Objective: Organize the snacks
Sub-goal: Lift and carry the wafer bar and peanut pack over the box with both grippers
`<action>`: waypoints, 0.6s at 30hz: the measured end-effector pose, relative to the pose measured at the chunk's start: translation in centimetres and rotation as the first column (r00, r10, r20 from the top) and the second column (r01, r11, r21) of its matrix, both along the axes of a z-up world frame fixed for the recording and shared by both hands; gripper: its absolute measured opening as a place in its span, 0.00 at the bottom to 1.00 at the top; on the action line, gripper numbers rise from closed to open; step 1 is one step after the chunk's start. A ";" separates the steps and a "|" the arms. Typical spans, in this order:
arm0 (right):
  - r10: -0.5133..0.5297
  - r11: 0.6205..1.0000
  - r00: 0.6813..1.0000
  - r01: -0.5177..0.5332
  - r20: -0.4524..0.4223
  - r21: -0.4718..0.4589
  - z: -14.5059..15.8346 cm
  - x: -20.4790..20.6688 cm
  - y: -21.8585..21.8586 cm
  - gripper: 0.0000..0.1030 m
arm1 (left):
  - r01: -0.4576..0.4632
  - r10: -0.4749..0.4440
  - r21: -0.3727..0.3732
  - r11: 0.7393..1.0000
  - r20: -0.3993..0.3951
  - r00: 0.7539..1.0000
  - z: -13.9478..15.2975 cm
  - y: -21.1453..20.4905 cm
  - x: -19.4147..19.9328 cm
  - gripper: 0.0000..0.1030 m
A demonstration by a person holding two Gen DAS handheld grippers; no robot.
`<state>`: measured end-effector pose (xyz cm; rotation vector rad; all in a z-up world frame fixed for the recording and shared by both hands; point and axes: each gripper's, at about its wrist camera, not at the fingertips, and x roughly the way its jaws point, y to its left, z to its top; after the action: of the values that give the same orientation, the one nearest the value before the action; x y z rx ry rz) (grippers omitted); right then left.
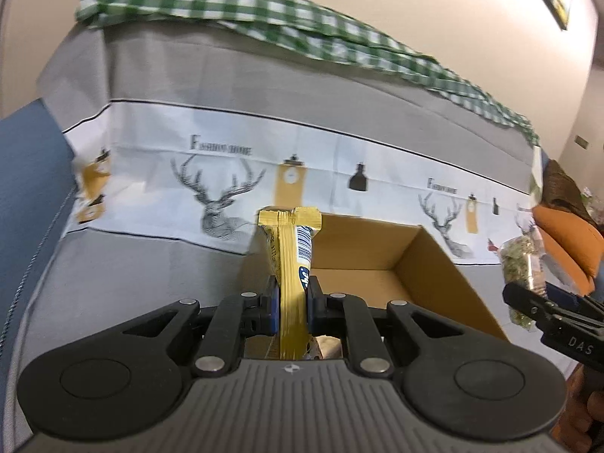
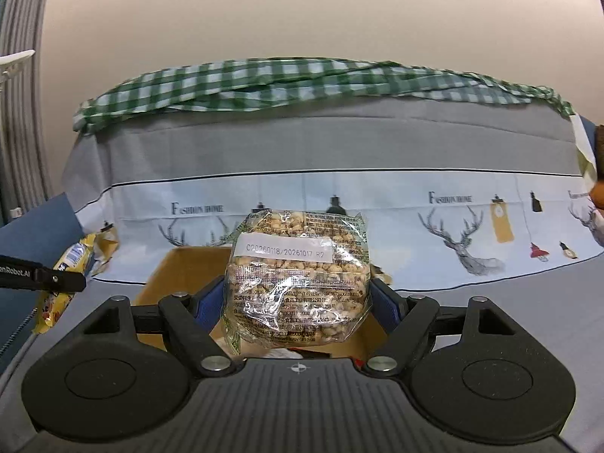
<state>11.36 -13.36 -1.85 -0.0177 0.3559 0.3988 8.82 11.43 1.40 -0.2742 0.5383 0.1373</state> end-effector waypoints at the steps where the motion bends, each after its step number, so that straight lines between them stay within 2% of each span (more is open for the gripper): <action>1: -0.004 1.000 1.000 0.004 -0.001 -0.001 -0.2 0.0 -0.1 0.77 | 0.009 -0.009 0.003 1.000 0.004 1.000 0.0 -0.4 0.3 0.14; 9: -0.026 1.000 1.000 0.026 -0.007 -0.008 -0.5 0.1 -1.2 0.78 | 0.057 -0.057 -0.012 0.998 0.035 0.998 0.0 -1.9 1.3 0.14; 18: -0.014 1.000 1.000 0.014 -0.005 -0.018 -0.5 0.2 -0.3 0.78 | 0.105 -0.105 -0.003 0.994 0.102 0.989 0.4 -3.6 1.2 0.14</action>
<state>11.51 -13.63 -2.39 -0.0316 0.3640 0.3819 9.97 7.87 1.79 -0.2588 0.4514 0.0188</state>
